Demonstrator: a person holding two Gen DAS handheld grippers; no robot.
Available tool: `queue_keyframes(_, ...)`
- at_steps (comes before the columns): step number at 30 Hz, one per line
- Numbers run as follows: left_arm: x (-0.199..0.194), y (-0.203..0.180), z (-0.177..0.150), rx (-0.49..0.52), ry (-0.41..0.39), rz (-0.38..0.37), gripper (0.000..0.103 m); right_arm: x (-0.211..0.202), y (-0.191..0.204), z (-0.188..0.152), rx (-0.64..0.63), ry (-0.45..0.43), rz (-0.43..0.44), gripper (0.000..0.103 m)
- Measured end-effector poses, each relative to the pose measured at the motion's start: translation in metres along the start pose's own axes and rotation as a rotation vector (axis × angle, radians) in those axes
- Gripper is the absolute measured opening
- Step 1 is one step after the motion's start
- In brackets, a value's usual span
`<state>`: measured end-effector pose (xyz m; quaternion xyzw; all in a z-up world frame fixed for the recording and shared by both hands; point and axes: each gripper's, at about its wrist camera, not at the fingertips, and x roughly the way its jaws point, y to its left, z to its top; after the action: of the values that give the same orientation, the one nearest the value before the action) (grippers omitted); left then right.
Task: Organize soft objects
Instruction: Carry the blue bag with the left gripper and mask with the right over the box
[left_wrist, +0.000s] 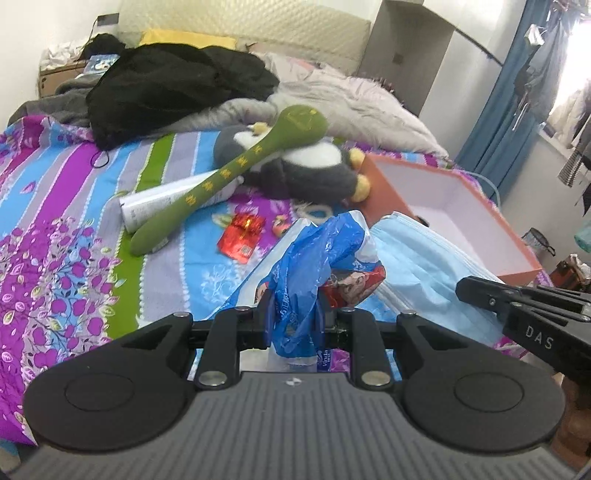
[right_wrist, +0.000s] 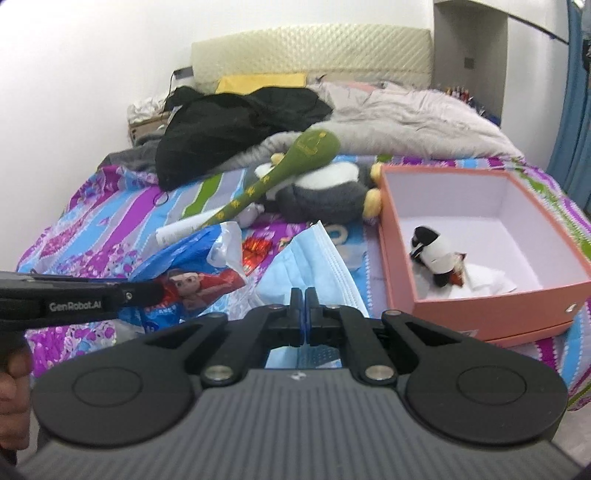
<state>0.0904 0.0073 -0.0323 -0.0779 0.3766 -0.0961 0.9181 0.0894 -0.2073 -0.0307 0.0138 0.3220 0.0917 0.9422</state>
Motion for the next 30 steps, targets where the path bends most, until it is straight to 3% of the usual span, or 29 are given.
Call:
queue_keyframes(16,-0.003,-0.061,0.021,0.052,-0.005,-0.126,0.025,-0.054,-0.051,0.003,0.084,-0.099,-0.127,0.004)
queue_keyframes(22,0.019,-0.099,0.054,0.115,-0.007,-0.189,0.025,-0.049,-0.082,0.022,0.097,-0.15,-0.18,0.004)
queue_keyframes(30,0.072,-0.155,0.119,0.189,-0.004,-0.229,0.025,-0.009,-0.133,0.065,0.117,-0.171,-0.234,0.004)
